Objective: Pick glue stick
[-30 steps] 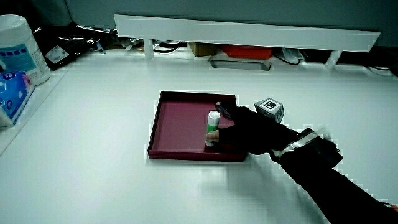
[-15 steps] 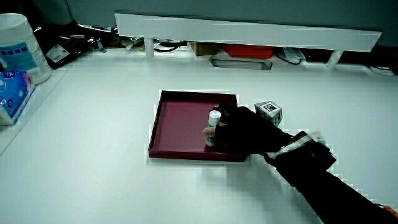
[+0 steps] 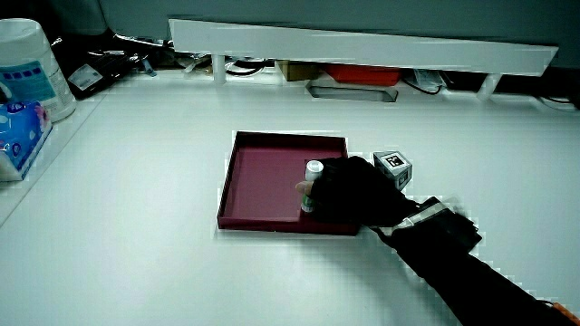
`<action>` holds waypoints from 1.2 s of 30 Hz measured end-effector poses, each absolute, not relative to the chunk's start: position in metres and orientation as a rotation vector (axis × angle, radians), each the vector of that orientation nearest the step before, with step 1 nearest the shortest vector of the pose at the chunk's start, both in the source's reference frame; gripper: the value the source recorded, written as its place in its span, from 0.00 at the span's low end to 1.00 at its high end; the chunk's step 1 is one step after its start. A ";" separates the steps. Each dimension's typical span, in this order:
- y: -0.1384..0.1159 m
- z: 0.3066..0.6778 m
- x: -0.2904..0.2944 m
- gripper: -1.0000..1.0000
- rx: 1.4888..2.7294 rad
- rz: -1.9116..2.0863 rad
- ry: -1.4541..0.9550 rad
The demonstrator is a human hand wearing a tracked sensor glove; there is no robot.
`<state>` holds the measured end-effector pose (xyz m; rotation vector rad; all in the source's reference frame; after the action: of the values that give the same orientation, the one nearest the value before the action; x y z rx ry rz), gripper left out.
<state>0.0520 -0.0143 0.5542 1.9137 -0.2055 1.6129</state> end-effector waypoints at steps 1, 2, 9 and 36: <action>-0.013 0.554 0.052 0.90 1.907 1.625 -0.194; -0.013 0.553 0.051 0.91 1.900 1.643 -0.197; -0.012 0.554 0.052 1.00 1.909 1.674 -0.201; -0.024 0.503 0.085 1.00 1.934 1.745 -0.316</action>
<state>0.0851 -0.0243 0.5027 1.9337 -0.3159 1.7453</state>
